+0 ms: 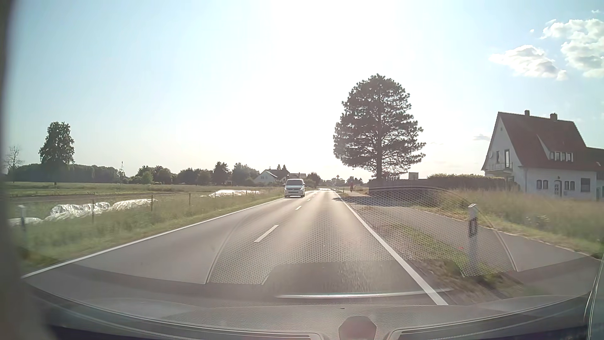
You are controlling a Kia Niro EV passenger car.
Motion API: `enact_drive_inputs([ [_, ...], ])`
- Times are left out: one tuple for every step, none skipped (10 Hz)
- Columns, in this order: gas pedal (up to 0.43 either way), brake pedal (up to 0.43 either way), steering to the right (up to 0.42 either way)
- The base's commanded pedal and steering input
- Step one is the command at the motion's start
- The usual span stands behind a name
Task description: Follow the waypoints while adhering to traffic rules and regulations
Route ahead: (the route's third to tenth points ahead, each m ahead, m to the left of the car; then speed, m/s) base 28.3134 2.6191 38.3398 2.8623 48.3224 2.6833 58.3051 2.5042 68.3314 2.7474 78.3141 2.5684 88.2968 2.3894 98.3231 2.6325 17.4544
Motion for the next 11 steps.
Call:
enact_drive_inputs([
  [0.15, 0.006, 0.006],
  [0.15, 0.006, 0.005],
  [0.15, 0.006, 0.004],
  [0.15, 0.006, 0.004],
  [0.15, 0.006, 0.002],
  [0.15, 0.006, 0.0],
  [0.15, 0.006, 0.001],
  [0.15, 0.006, 0.002],
  [0.15, 0.006, 0.003],
  [0.15, 0.006, 0.003],
  [0.15, 0.006, 0.003],
])
